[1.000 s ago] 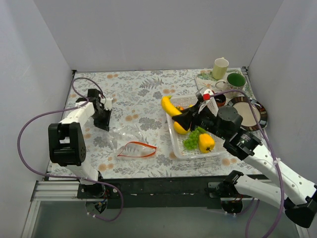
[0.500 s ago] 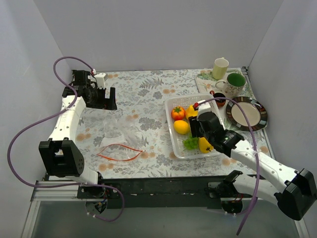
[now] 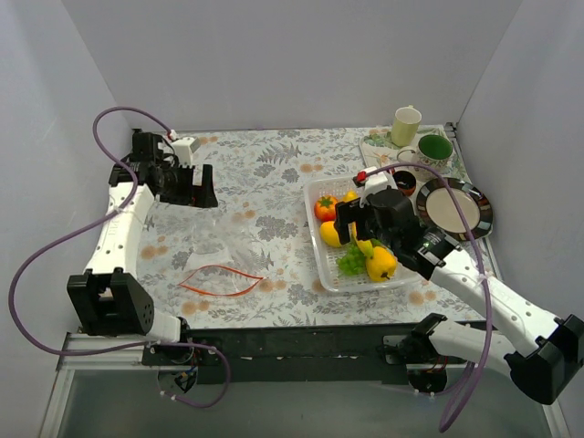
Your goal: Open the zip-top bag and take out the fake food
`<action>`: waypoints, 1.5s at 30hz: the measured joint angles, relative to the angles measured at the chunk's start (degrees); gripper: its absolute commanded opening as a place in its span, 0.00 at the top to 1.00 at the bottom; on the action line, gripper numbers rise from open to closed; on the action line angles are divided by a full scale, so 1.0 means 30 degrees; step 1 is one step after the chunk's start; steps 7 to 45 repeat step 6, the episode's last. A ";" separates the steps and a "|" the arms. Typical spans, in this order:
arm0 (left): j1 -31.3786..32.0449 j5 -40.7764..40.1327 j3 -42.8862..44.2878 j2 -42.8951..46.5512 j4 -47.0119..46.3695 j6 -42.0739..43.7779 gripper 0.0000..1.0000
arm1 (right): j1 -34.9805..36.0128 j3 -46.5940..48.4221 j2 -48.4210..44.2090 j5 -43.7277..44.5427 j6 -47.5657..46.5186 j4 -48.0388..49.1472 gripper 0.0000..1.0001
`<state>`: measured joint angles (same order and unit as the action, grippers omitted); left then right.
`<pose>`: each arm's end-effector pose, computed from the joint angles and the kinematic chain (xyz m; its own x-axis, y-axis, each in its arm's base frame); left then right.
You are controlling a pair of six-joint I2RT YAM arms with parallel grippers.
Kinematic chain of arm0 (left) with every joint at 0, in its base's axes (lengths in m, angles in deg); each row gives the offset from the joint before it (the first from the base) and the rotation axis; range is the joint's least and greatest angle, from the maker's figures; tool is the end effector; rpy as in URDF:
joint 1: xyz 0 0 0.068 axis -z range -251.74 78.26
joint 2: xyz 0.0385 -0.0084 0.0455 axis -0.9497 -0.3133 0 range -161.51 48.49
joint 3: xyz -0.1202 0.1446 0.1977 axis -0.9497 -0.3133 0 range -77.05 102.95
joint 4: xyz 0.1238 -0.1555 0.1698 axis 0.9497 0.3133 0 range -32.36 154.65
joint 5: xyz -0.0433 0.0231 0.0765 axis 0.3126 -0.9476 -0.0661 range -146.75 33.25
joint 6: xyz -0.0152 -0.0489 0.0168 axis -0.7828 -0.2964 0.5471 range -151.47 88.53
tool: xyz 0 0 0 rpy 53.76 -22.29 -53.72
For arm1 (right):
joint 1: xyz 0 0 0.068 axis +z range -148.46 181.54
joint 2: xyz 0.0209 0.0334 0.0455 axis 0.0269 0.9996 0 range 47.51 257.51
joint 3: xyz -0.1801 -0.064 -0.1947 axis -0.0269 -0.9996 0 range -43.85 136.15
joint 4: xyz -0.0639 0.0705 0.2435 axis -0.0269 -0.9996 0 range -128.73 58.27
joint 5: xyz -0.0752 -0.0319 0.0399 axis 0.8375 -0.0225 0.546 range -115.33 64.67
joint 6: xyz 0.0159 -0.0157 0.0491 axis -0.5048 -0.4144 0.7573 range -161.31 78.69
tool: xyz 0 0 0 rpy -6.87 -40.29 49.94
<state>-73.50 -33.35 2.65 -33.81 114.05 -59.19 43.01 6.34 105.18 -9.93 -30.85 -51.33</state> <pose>0.2873 -0.0053 0.3325 -0.8405 -0.4528 -0.2976 -0.2423 0.8053 -0.5410 0.1756 0.1425 0.3148 -0.4193 -0.1367 -0.8975 -0.3916 0.9191 0.0429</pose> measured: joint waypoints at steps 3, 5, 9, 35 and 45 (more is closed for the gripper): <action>0.0000 0.0554 -0.0175 0.0539 0.0146 -0.0109 0.02 | 0.0233 0.0437 -0.0226 -0.0874 0.0000 0.0022 0.01; 0.0000 0.1013 -0.0262 0.0772 0.0138 -0.0248 0.02 | 0.0452 0.0532 -0.0510 -0.1268 -0.0051 0.0022 0.02; 0.0000 0.1246 -0.0379 0.0903 0.0051 -0.0321 0.02 | 0.0546 0.0605 -0.0576 -0.1392 -0.0058 0.0000 0.01; 0.0000 0.1246 -0.0379 0.0903 0.0051 -0.0321 0.02 | 0.0546 0.0605 -0.0576 -0.1392 -0.0058 0.0000 0.01; 0.0000 0.1246 -0.0379 0.0903 0.0051 -0.0321 0.02 | 0.0546 0.0605 -0.0576 -0.1392 -0.0058 0.0000 0.01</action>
